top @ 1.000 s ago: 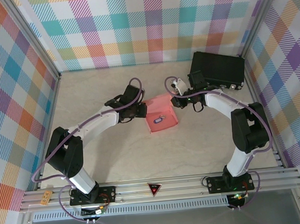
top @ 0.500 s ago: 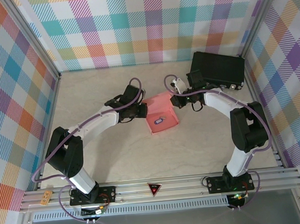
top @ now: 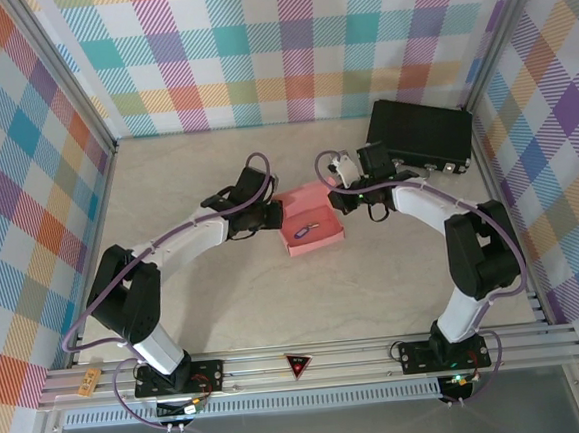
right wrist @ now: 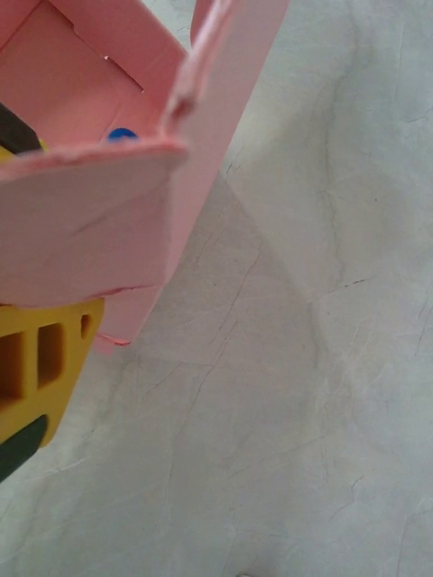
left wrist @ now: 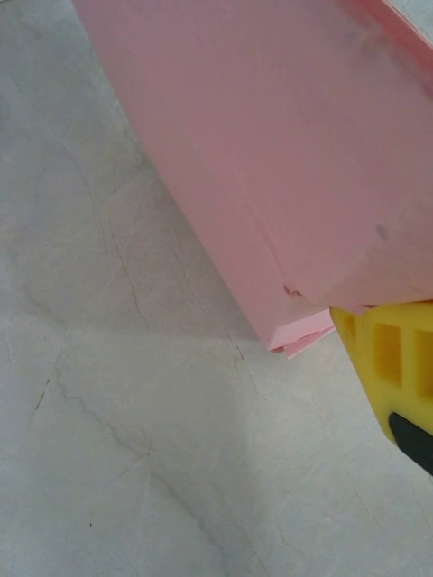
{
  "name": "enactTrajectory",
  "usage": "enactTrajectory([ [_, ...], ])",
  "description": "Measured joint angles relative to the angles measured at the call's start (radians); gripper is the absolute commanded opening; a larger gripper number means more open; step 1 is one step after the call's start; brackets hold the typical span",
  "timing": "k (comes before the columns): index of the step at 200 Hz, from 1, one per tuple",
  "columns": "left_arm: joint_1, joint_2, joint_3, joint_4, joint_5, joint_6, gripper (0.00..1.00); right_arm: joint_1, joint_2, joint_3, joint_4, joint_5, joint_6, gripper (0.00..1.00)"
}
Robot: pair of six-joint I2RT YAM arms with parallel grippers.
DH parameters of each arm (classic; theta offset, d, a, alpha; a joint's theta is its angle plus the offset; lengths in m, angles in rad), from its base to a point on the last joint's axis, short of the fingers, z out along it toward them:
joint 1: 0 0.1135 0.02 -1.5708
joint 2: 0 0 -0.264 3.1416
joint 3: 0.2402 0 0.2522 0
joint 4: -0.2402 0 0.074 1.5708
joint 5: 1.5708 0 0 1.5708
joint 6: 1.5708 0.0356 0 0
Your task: Fold the paper box
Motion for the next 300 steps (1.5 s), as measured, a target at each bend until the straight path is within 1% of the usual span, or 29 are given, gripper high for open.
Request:
enactTrajectory([
  [59, -0.034, -0.045, -0.065, 0.051, -0.063, 0.000, 0.10, 0.053, -0.077, -0.101, 0.077, 0.109, 0.037, 0.12],
  [139, -0.090, -0.111, -0.180, 0.144, -0.133, -0.015, 0.19, 0.175, -0.185, -0.262, 0.223, 0.324, 0.135, 0.14],
  [168, -0.116, -0.140, -0.238, 0.191, -0.152, -0.033, 0.20, 0.213, -0.223, -0.323, 0.269, 0.380, 0.168, 0.15],
  [227, -0.155, -0.169, -0.340, 0.265, -0.182, -0.058, 0.20, 0.277, -0.236, -0.389, 0.291, 0.446, 0.202, 0.16],
  [240, -0.161, -0.171, -0.357, 0.283, -0.189, -0.061, 0.20, 0.287, -0.236, -0.398, 0.298, 0.461, 0.205, 0.17],
  [251, -0.166, -0.176, -0.369, 0.290, -0.197, -0.063, 0.22, 0.296, -0.237, -0.406, 0.301, 0.472, 0.208, 0.19],
  [300, -0.199, -0.200, -0.431, 0.322, -0.211, -0.083, 0.24, 0.340, -0.251, -0.451, 0.312, 0.507, 0.224, 0.21],
])
